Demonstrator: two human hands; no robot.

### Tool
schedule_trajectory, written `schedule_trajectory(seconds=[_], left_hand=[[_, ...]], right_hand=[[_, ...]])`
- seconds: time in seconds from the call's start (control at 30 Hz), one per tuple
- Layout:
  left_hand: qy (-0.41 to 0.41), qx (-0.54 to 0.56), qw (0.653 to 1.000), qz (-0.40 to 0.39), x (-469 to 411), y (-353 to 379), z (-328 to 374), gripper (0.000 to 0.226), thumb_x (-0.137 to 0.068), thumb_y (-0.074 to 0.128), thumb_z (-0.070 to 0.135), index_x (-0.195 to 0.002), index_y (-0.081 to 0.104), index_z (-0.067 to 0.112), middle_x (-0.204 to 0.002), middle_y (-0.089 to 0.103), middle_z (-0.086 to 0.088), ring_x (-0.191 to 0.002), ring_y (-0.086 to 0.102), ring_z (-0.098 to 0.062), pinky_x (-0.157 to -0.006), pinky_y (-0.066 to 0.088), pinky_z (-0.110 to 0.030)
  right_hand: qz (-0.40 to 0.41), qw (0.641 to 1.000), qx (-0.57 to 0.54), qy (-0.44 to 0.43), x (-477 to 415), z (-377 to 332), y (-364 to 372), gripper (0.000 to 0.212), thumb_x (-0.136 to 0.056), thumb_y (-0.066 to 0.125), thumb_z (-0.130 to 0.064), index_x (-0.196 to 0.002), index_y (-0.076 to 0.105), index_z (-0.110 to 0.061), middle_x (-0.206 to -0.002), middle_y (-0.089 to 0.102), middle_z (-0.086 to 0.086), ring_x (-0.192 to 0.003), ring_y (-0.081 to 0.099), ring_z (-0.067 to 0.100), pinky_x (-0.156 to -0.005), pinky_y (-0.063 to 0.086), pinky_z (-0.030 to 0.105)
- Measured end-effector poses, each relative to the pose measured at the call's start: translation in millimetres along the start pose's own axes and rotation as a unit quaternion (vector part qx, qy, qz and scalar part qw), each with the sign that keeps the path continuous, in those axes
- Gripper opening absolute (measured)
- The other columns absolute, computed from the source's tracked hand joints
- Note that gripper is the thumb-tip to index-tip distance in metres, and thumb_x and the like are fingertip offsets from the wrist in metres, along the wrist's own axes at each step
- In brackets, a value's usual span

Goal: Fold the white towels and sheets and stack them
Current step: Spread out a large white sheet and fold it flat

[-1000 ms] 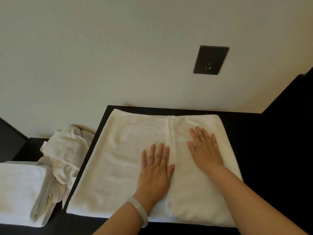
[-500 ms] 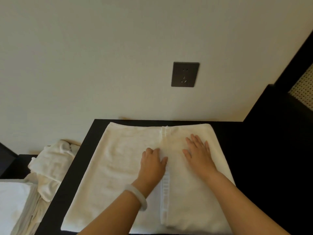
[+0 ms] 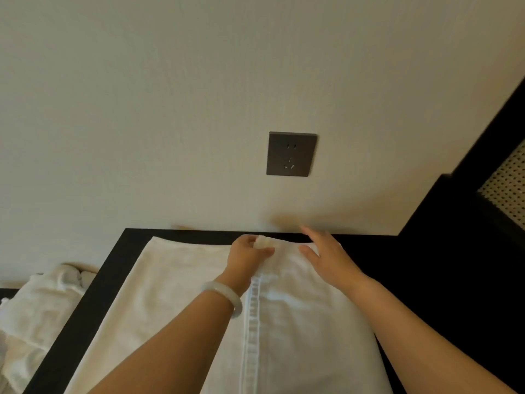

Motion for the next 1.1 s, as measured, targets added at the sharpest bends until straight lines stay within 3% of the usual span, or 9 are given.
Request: schedule_trajectory(seconds=[0.1,0.2,0.4,0.47,0.53,0.67,0.8,0.93,1.1], left_hand=[[0.069,0.026,0.995,-0.061,2.5,3.1,8.5,0.023,-0.081,0.075,0.003,-0.102,0.071,0.014,-0.095,0.074,-0.012,-0.089,0.071,-0.033,-0.082,0.059,-0.051],[0.091,0.082,0.988,-0.097,-0.8,-1.8,9.0,0.021,-0.082,0.074,-0.001,-0.099,0.072,0.011,-0.094,0.073,-0.016,-0.089,0.071,-0.036,-0.080,0.060,-0.049],[0.076,0.007,0.997,-0.012,-22.9,-10.2,-24.9,0.020,-0.086,0.073,0.012,-0.099,0.067,0.026,-0.091,0.072,-0.001,-0.086,0.070,-0.022,-0.070,0.061,-0.033],[0.091,-0.074,0.993,0.032,-26.0,-12.8,-34.4,0.027,-0.085,0.075,0.024,-0.108,0.060,0.026,-0.095,0.066,0.005,-0.089,0.065,-0.012,-0.066,0.053,-0.019],[0.119,-0.103,0.987,0.037,-24.1,-9.6,-37.3,0.044,-0.082,0.077,0.036,-0.117,0.052,0.028,-0.100,0.060,0.011,-0.091,0.060,-0.003,-0.065,0.048,-0.012],[0.177,-0.122,0.977,0.006,-14.1,-2.2,-38.4,0.066,-0.081,0.079,0.037,-0.131,0.036,0.039,-0.113,0.052,0.018,-0.101,0.056,0.002,-0.076,0.050,-0.013],[0.225,-0.168,0.960,-0.008,-10.0,-1.0,-34.8,0.037,-0.089,0.070,0.020,-0.107,0.044,0.040,-0.120,0.039,0.014,-0.098,0.052,0.001,-0.079,0.044,-0.006],[0.249,-0.215,0.944,0.004,-9.5,3.3,-36.0,0.011,-0.092,0.065,0.012,-0.090,0.058,0.020,-0.116,0.044,0.007,-0.100,0.046,0.006,-0.081,0.035,0.000],[0.242,-0.191,0.951,0.012,-14.1,0.5,-36.9,0.004,-0.091,0.066,0.016,-0.095,0.064,0.017,-0.109,0.050,0.008,-0.094,0.051,0.003,-0.077,0.036,-0.001]], right_hand=[[-0.105,0.985,-0.134,-0.016,-32.8,-30.1,6.5,0.033,-0.103,0.041,-0.047,-0.121,0.065,-0.033,-0.111,0.065,-0.016,-0.115,0.057,0.004,-0.102,0.041,0.031],[-0.191,0.978,-0.079,0.023,-59.5,-31.3,8.1,0.056,-0.095,0.036,-0.069,-0.073,0.068,-0.030,-0.074,0.066,-0.012,-0.079,0.062,0.004,-0.084,0.045,0.029],[-0.187,0.962,0.163,0.110,-70.7,50.3,-23.9,0.064,-0.093,0.034,-0.071,-0.055,0.050,-0.022,-0.072,0.055,-0.004,-0.085,0.052,0.020,-0.078,0.039,0.029],[-0.150,0.967,0.170,0.119,-64.2,74.2,-32.6,0.065,-0.095,0.037,-0.067,-0.049,0.048,-0.022,-0.066,0.053,-0.005,-0.094,0.049,0.021,-0.090,0.038,0.030],[-0.119,0.974,0.152,0.117,-59.3,88.4,-32.3,0.057,-0.095,0.042,-0.063,-0.053,0.054,-0.027,-0.076,0.054,-0.005,-0.108,0.044,0.024,-0.103,0.032,0.034],[-0.041,0.990,0.113,0.078,-56.0,93.9,-22.7,0.048,-0.099,0.048,-0.050,-0.076,0.070,-0.014,-0.088,0.050,-0.009,-0.107,0.041,0.016,-0.090,0.031,0.026],[0.054,0.987,0.137,0.063,-46.7,96.6,-15.9,0.050,-0.101,0.047,-0.043,-0.072,0.067,-0.007,-0.088,0.047,-0.002,-0.097,0.045,0.018,-0.087,0.041,0.034],[0.144,0.979,0.125,0.079,-36.6,93.0,-12.7,0.050,-0.101,0.052,-0.032,-0.060,0.057,-0.004,-0.089,0.051,0.009,-0.095,0.049,0.027,-0.083,0.043,0.038],[0.129,0.964,0.207,0.106,-34.4,64.6,-20.7,0.034,-0.100,0.052,-0.038,-0.104,0.060,-0.005,-0.113,0.058,0.014,-0.110,0.050,0.031,-0.096,0.040,0.043]])
Point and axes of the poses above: each hand's wrist, its own x-axis away from the middle knuckle, its own y-axis out of the palm, z = x × y, the point moved 5 cm from there along -x, towards the middle knuckle
